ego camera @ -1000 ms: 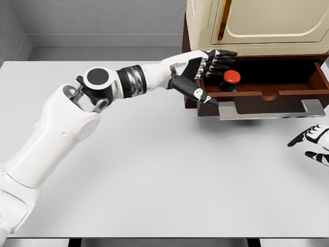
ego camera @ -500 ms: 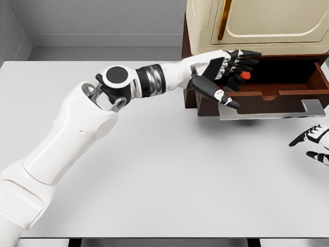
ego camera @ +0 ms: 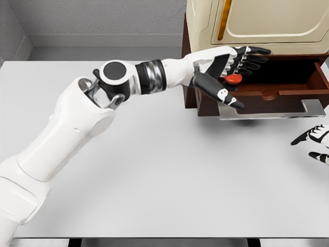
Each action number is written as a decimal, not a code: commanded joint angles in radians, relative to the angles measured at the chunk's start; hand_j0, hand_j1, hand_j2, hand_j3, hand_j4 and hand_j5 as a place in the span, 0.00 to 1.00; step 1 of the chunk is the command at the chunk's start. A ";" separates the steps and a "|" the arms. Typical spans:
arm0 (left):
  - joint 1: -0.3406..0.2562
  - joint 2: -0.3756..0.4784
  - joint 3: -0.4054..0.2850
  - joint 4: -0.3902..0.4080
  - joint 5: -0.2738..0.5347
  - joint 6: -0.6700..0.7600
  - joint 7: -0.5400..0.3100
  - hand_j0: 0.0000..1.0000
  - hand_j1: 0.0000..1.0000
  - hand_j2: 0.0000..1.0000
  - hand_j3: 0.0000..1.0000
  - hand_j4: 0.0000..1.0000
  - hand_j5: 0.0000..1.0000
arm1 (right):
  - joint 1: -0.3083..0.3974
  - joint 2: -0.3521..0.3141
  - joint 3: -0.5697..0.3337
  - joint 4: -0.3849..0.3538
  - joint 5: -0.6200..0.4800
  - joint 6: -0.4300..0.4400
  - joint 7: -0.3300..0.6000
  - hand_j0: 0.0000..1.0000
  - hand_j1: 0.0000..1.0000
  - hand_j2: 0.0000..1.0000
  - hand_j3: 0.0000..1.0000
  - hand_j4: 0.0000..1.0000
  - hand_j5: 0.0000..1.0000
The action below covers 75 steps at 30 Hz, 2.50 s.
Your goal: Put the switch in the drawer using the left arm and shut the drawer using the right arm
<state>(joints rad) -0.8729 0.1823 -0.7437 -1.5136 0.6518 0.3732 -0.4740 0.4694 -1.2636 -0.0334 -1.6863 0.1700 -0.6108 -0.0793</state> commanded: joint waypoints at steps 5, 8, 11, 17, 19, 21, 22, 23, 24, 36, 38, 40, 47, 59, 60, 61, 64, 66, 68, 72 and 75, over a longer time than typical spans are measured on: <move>0.023 0.124 0.001 -0.034 0.065 0.000 0.000 1.00 1.00 1.00 1.00 1.00 1.00 | 0.000 -0.002 0.000 -0.001 -0.006 0.000 0.000 0.65 0.65 0.65 0.65 0.65 0.65; 0.023 0.137 0.003 -0.028 0.065 0.000 0.000 1.00 1.00 1.00 1.00 1.00 1.00 | 0.002 -0.002 0.000 -0.003 -0.006 0.000 0.000 0.65 0.65 0.65 0.65 0.65 0.65; 0.026 0.137 0.009 -0.020 0.063 0.000 -0.002 1.00 1.00 1.00 1.00 1.00 1.00 | 0.000 -0.002 0.000 -0.003 -0.006 0.000 0.000 0.65 0.65 0.65 0.65 0.65 0.65; 0.022 0.103 0.004 0.029 0.054 0.000 0.000 1.00 1.00 1.00 1.00 1.00 1.00 | 0.000 -0.002 0.000 -0.003 -0.006 0.000 0.000 0.65 0.65 0.65 0.65 0.65 0.65; 0.020 0.086 -0.002 0.036 0.052 0.000 -0.002 1.00 1.00 1.00 1.00 1.00 1.00 | 0.000 -0.002 0.000 -0.003 -0.006 0.000 0.000 0.65 0.65 0.65 0.65 0.65 0.65; 0.022 0.060 -0.003 0.049 0.045 0.000 0.000 1.00 1.00 1.00 1.00 1.00 1.00 | 0.000 -0.002 0.000 -0.003 -0.006 0.000 0.001 0.65 0.65 0.65 0.65 0.65 0.65; 0.022 0.049 -0.005 0.050 0.045 0.000 0.000 1.00 1.00 1.00 1.00 1.00 1.00 | 0.002 -0.002 0.000 -0.003 -0.006 0.000 0.001 0.65 0.65 0.65 0.65 0.65 0.65; 0.022 0.043 -0.011 0.050 0.040 0.000 0.000 1.00 1.00 1.00 1.00 1.00 1.00 | 0.002 -0.002 0.000 -0.003 -0.006 0.000 0.001 0.65 0.65 0.65 0.65 0.65 0.65; 0.020 0.032 -0.013 0.055 0.037 0.000 0.000 1.00 1.00 1.00 1.00 1.00 1.00 | 0.000 -0.002 0.000 -0.004 -0.006 0.000 0.001 0.65 0.65 0.65 0.65 0.65 0.65; -0.055 -0.182 -0.013 0.222 -0.147 0.000 0.000 1.00 1.00 1.00 1.00 1.00 1.00 | 0.000 0.000 0.000 -0.003 -0.006 0.000 0.001 0.65 0.65 0.65 0.65 0.65 0.65; -0.057 -0.182 -0.014 0.222 -0.173 0.000 0.000 1.00 1.00 1.00 1.00 1.00 1.00 | 0.000 0.000 0.000 -0.001 -0.006 0.000 0.000 0.65 0.65 0.65 0.65 0.65 0.65; -0.060 -0.182 -0.014 0.225 -0.181 -0.002 0.000 1.00 1.00 1.00 1.00 1.00 1.00 | 0.002 0.000 0.000 -0.001 -0.006 0.000 0.001 0.65 0.65 0.65 0.65 0.65 0.65; -0.009 -0.051 -0.011 -0.187 -0.066 0.006 0.002 1.00 1.00 1.00 1.00 1.00 1.00 | -0.006 0.001 0.000 -0.004 -0.007 0.000 0.001 0.64 0.64 0.64 0.64 0.64 0.64; 0.123 0.516 0.067 -0.289 0.183 -0.345 -0.137 1.00 1.00 1.00 1.00 1.00 1.00 | -0.012 0.001 0.000 -0.009 -0.014 0.000 -0.002 0.62 0.62 0.62 0.62 0.62 0.62; 0.140 0.551 0.075 -0.289 0.183 -0.388 -0.137 1.00 1.00 1.00 1.00 1.00 1.00 | -0.012 0.000 0.000 -0.007 -0.015 0.000 -0.003 0.58 0.58 0.58 0.58 0.58 0.58; 0.164 0.580 0.093 -0.289 0.183 -0.410 -0.137 1.00 1.00 1.00 1.00 1.00 1.00 | -0.026 0.000 0.001 -0.009 -0.027 0.000 -0.003 0.57 0.57 0.57 0.57 0.57 0.57; 0.304 0.632 0.216 -0.289 0.175 -0.504 -0.137 1.00 1.00 1.00 1.00 1.00 1.00 | -0.031 0.000 0.003 -0.010 -0.053 0.000 0.000 0.53 0.53 0.53 0.53 0.53 0.53; 0.451 0.638 0.311 -0.289 0.102 -0.569 -0.137 1.00 1.00 1.00 1.00 1.00 1.00 | -0.031 0.000 0.003 -0.013 -0.075 0.000 0.001 0.53 0.53 0.53 0.53 0.53 0.53; 0.629 0.638 0.481 -0.287 -0.104 -0.687 -0.137 1.00 1.00 1.00 1.00 1.00 1.00 | -0.029 0.000 0.003 -0.015 -0.078 0.000 0.001 0.53 0.53 0.53 0.53 0.53 0.53; 0.822 0.551 0.673 -0.220 -0.359 -0.887 -0.137 1.00 1.00 1.00 1.00 1.00 1.00 | -0.035 -0.003 0.003 -0.012 -0.095 0.000 0.000 0.53 0.53 0.53 0.53 0.53 0.53; 0.865 0.460 0.759 -0.126 -0.423 -0.965 -0.137 1.00 1.00 1.00 1.00 1.00 1.00 | -0.043 -0.002 0.003 -0.012 -0.096 0.000 -0.003 0.53 0.53 0.53 0.53 0.53 0.53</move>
<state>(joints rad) 0.0061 0.6927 -0.0643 -1.6969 0.2922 -0.5210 -0.6113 0.4265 -1.2618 -0.0224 -1.6948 0.1262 -0.6098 -0.0876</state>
